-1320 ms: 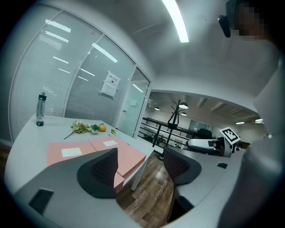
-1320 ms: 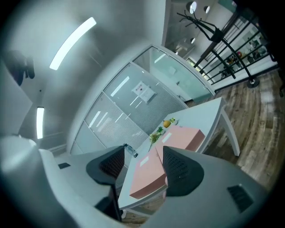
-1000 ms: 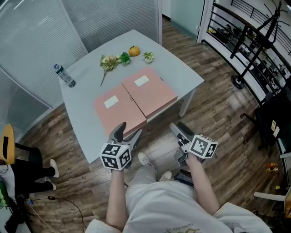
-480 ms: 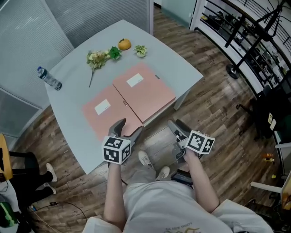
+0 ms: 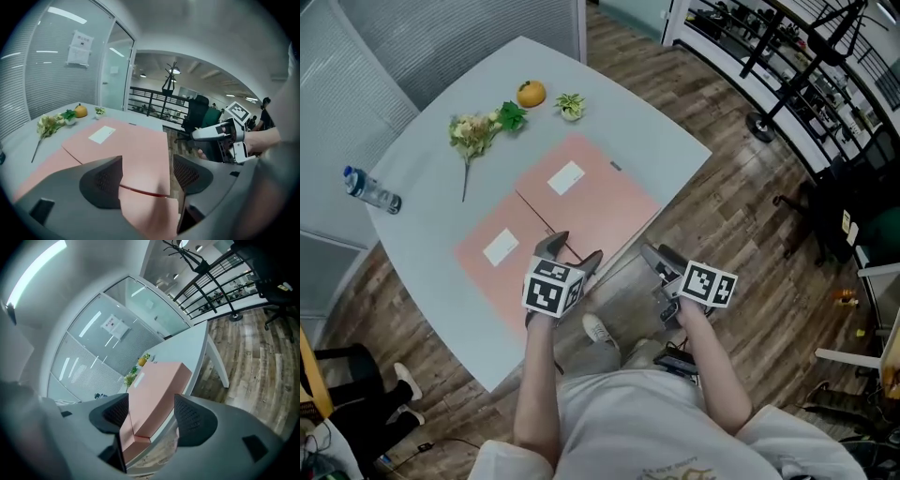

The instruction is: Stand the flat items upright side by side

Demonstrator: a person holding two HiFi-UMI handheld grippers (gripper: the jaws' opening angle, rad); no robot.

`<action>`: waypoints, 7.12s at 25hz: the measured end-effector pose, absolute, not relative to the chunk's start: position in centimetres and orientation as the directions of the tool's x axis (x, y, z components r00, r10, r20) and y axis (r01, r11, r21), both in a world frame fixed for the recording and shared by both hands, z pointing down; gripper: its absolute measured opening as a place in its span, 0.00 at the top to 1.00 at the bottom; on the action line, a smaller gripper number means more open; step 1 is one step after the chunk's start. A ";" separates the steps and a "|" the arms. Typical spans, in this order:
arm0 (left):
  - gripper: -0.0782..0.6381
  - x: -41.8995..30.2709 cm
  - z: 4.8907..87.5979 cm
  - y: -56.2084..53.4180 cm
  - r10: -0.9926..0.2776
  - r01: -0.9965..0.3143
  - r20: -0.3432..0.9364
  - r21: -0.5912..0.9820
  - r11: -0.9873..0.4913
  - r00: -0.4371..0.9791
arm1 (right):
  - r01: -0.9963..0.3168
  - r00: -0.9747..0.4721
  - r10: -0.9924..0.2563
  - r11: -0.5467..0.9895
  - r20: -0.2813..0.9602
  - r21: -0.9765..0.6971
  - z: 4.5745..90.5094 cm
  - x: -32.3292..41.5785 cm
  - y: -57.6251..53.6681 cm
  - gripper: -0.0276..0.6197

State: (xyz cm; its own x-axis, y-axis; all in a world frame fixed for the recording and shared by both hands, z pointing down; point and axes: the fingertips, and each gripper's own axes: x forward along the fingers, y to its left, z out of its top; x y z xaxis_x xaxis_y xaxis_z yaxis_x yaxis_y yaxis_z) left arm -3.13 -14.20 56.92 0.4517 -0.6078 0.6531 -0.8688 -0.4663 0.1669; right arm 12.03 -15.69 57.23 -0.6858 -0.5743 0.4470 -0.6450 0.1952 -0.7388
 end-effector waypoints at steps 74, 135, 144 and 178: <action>0.43 3.0 62.3 -18.3 -0.440 -0.759 0.770 0.085 -0.646 0.462 | -0.464 -0.751 -0.571 0.100 0.331 -0.880 62.9 14.4 -23.0 0.45; 0.43 3.1 59.9 -17.8 -0.520 -0.803 0.682 0.168 -0.571 0.513 | -0.786 -0.612 -0.635 0.554 0.472 -0.273 51.7 11.4 -19.8 0.45; 0.43 3.5 60.1 -17.8 -0.513 -0.803 0.680 0.190 -0.566 0.523 | -0.787 -0.597 -0.650 0.587 0.469 -0.188 51.1 11.1 -19.2 0.45; 0.43 1.6 60.7 -16.4 -0.481 -0.782 0.627 0.398 -0.479 0.613 | -0.729 -0.650 -0.581 0.660 0.491 -0.184 51.2 8.4 -16.2 0.45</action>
